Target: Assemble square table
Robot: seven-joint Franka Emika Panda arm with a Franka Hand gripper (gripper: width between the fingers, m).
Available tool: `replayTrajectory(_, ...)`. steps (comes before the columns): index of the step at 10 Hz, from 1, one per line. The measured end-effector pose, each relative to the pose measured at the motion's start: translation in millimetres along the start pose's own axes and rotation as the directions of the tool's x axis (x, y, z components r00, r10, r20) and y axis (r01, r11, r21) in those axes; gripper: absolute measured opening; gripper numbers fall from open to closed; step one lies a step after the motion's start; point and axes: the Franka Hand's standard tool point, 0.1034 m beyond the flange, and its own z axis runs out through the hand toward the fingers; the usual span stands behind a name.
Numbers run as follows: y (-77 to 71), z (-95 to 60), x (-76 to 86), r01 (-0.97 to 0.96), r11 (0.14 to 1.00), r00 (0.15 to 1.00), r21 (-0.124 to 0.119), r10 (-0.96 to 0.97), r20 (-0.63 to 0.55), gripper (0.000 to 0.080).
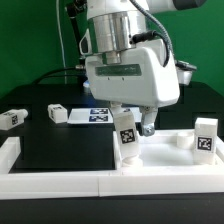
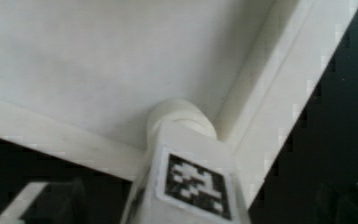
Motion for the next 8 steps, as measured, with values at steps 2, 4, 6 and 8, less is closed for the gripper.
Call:
replayTrajectory(2, 0.7, 0.3, 0.6, 0.120, 0.993, 0.993, -0.001, -0.120, 0.000, 0.0649)
replayTrajectory(4, 0.7, -2.3, 3.7, 0.462, 0.887, 0.887, -0.024, -0.462, -0.004, 0.0649)
replayTrajectory(6, 0.6, -2.3, 5.4, 0.532, 0.846, 0.846, -0.031, -0.533, -0.005, 0.0649)
replayTrajectory(8, 0.9, -1.8, 5.3, 0.499, 0.866, 0.866, -0.032, -0.500, -0.006, 0.0502)
